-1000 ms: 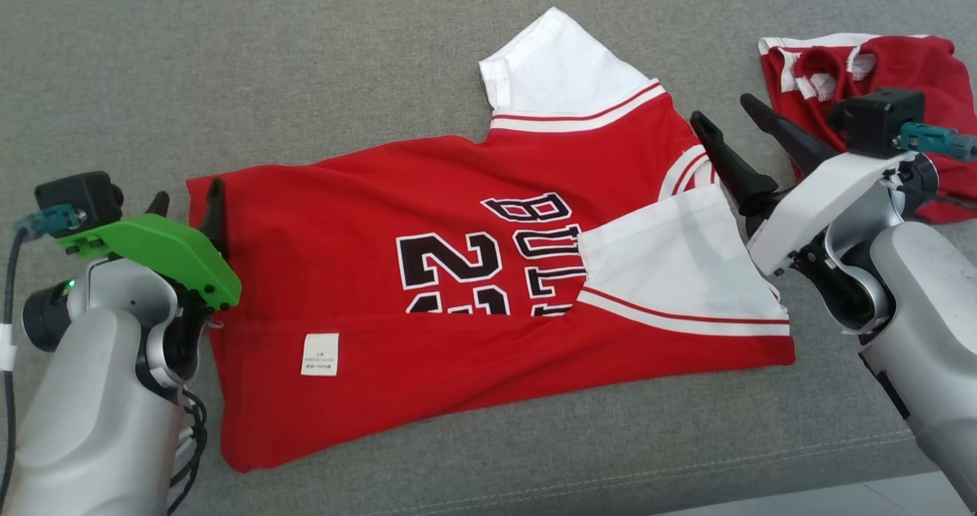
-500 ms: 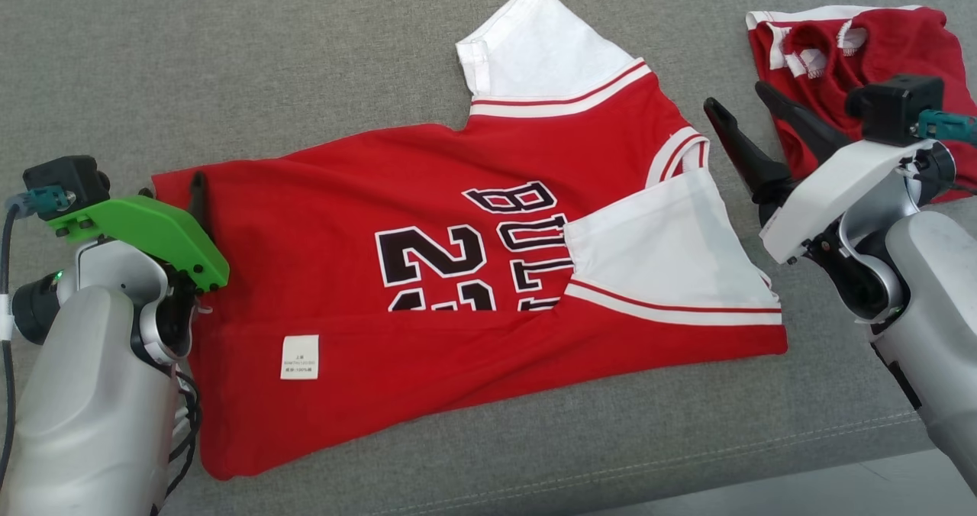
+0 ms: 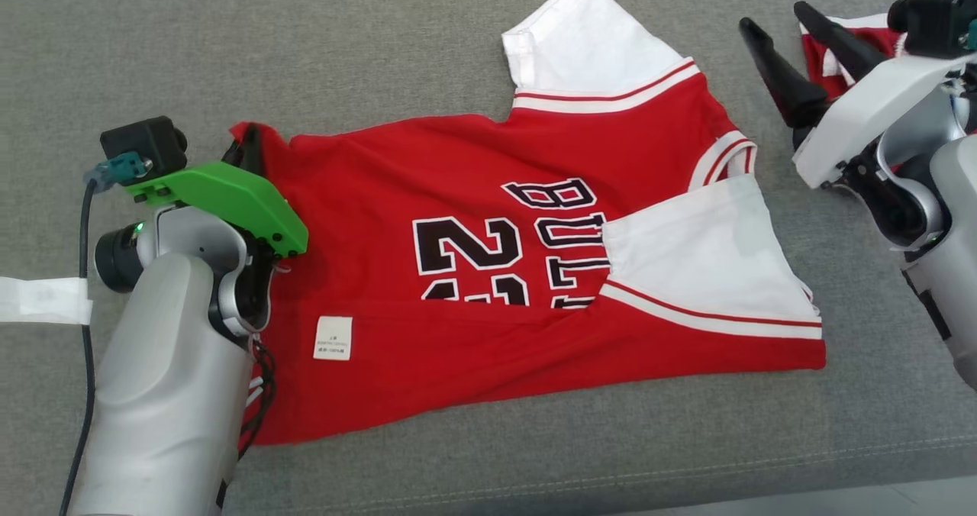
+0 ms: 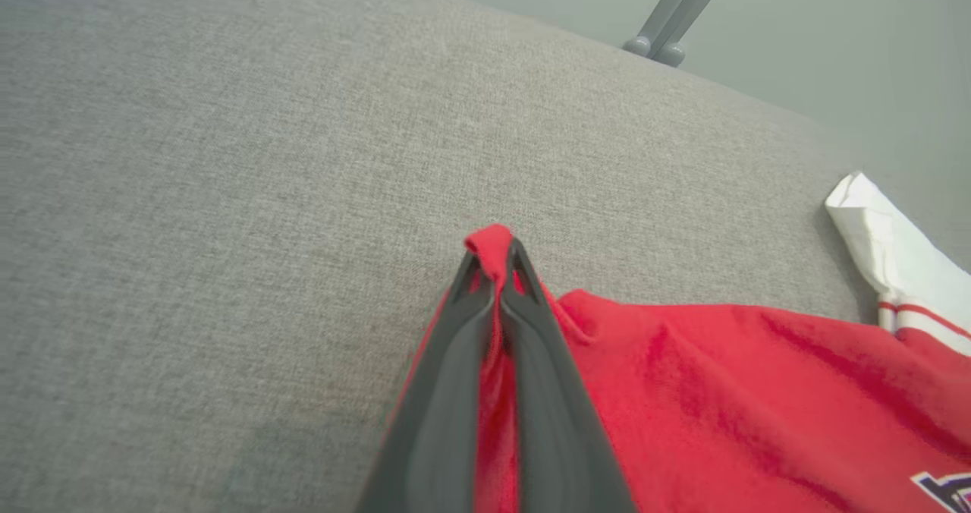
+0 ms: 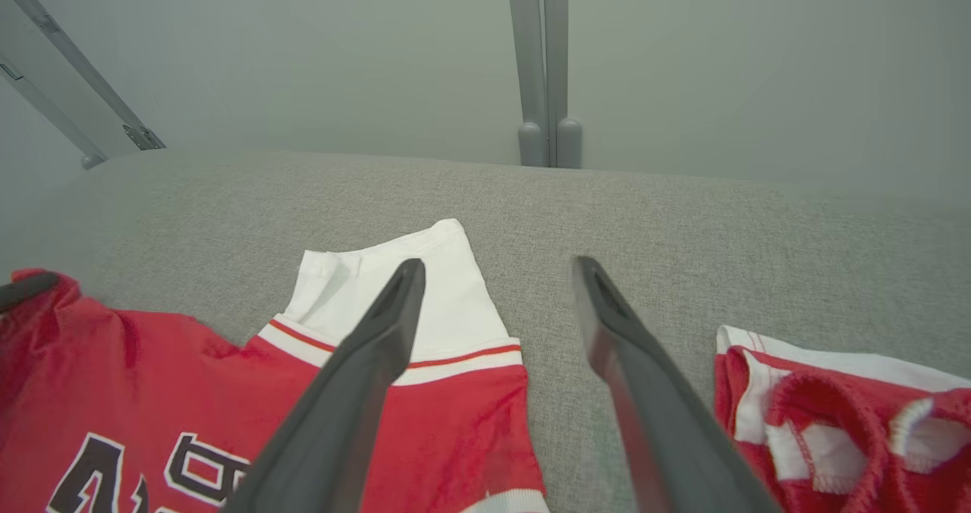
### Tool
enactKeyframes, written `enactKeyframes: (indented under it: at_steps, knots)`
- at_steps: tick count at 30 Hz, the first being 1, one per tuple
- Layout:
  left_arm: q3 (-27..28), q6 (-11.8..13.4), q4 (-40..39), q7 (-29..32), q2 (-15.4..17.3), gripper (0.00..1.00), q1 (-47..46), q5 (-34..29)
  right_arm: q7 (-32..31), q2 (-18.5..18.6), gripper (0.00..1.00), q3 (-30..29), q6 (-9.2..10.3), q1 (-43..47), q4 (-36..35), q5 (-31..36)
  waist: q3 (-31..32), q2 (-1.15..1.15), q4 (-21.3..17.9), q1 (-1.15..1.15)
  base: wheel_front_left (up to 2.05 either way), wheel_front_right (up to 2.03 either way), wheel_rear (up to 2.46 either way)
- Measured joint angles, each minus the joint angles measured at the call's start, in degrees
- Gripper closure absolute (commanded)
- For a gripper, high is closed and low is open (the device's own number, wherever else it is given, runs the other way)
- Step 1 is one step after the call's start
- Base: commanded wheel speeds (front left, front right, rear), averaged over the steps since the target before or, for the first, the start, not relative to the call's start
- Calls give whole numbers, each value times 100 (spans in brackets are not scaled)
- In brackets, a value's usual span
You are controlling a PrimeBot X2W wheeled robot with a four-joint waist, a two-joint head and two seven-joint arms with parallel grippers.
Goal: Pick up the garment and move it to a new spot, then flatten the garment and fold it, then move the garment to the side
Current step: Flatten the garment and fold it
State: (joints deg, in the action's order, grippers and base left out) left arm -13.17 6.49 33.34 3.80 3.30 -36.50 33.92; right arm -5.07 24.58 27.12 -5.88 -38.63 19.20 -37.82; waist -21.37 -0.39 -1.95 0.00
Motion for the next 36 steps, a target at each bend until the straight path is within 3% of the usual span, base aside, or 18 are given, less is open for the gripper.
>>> enactKeyframes:
  at_steps: [15,25,36]
  knots:
    - [-671,-446,-805,-925,-219,100,253,16,-814,182,0,-76,242,-1015,975,23,-300,0,982,0,0,0,0]
    - [-1115,-532,-1024,-1196,-220,100,263,170,-1221,309,0,197,236,-1472,1406,347,-667,0,1606,0,0,0,0]
    - [-1527,-522,-1185,-1428,-215,100,263,578,-1204,256,0,325,237,-1647,1835,609,-936,0,1861,1,0,0,0]
